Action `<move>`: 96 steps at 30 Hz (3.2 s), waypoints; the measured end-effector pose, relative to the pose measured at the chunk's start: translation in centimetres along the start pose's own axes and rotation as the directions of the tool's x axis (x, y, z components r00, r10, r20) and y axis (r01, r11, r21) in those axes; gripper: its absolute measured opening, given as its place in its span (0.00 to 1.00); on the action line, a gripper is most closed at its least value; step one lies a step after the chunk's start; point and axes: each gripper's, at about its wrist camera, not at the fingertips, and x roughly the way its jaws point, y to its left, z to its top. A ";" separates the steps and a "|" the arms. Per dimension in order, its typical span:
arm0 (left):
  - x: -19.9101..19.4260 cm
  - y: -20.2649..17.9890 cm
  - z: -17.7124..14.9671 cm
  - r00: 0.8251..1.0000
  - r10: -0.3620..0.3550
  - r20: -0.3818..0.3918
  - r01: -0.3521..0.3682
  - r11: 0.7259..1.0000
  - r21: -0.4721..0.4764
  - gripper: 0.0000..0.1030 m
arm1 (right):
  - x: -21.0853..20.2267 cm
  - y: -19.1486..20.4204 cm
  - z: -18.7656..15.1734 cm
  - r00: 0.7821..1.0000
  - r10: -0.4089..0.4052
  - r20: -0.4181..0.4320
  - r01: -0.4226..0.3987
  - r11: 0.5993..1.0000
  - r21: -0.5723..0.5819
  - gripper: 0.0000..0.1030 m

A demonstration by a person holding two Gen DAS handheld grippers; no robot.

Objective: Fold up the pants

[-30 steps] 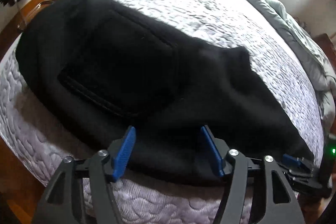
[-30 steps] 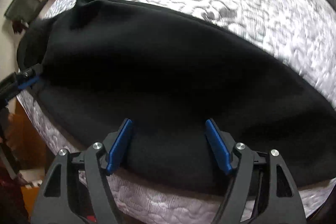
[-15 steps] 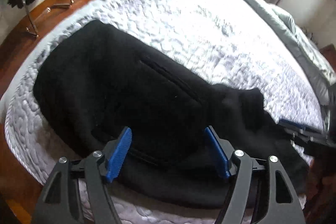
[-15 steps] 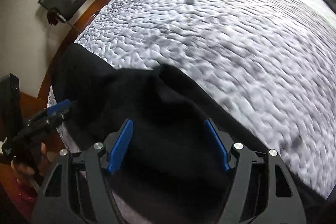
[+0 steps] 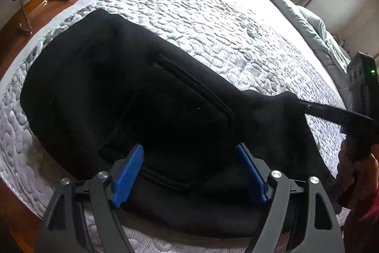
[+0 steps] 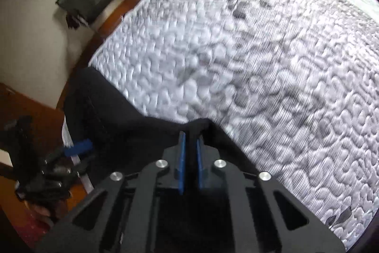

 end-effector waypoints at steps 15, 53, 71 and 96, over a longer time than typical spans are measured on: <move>0.8 -11.1 -4.2 0.999 0.048 0.012 -0.049 0.955 0.294 0.89 | -12.1 -9.0 -13.0 0.982 -0.123 0.144 0.094 0.976 0.196 0.28; 6.2 -24.7 -13.3 0.985 -0.038 -0.168 0.101 0.919 0.382 0.96 | -29.4 -31.0 -47.8 0.880 -0.418 0.223 0.002 0.474 0.881 0.32; 6.9 -26.7 -15.7 0.997 0.027 -0.076 0.013 0.874 0.486 0.96 | -29.7 -32.2 -47.3 0.862 -0.475 0.178 0.082 0.477 0.875 0.12; 5.8 -25.2 -14.2 0.993 -0.025 -0.118 0.065 0.934 0.351 0.96 | -29.4 -32.5 -45.7 0.837 -0.340 0.429 -0.199 0.542 0.816 0.10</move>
